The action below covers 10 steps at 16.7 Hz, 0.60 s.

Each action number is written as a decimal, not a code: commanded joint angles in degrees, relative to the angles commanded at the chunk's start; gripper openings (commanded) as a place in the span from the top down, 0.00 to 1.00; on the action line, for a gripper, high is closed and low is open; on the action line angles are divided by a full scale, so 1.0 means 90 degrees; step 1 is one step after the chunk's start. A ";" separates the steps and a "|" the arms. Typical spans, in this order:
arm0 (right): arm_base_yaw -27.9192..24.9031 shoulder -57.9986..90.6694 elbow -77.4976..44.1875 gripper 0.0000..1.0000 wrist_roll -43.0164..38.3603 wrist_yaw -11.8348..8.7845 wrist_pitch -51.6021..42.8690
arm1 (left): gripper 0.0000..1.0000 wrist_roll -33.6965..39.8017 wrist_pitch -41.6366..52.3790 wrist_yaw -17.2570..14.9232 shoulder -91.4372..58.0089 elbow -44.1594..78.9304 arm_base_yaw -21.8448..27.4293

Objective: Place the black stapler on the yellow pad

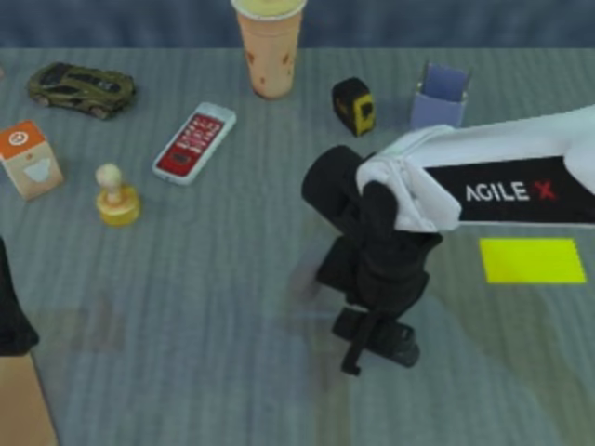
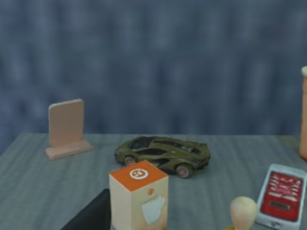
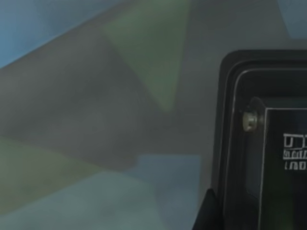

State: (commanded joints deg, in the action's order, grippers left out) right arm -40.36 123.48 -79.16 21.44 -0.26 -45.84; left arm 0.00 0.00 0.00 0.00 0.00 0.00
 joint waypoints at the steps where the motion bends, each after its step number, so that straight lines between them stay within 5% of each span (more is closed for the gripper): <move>1: 0.0000 0.0000 0.0000 1.00 0.0000 0.0000 0.0000 | 0.00 0.0000 0.0000 0.0000 0.0000 0.0000 0.0000; 10: 0.0014 -0.0014 -0.0020 1.00 -0.0003 0.0001 -0.0023 | 0.00 0.0000 0.0000 0.0000 0.0000 0.0000 0.0000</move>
State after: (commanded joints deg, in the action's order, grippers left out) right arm -40.23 123.35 -79.35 21.42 -0.25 -46.04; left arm 0.00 0.00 0.00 0.00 0.00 0.00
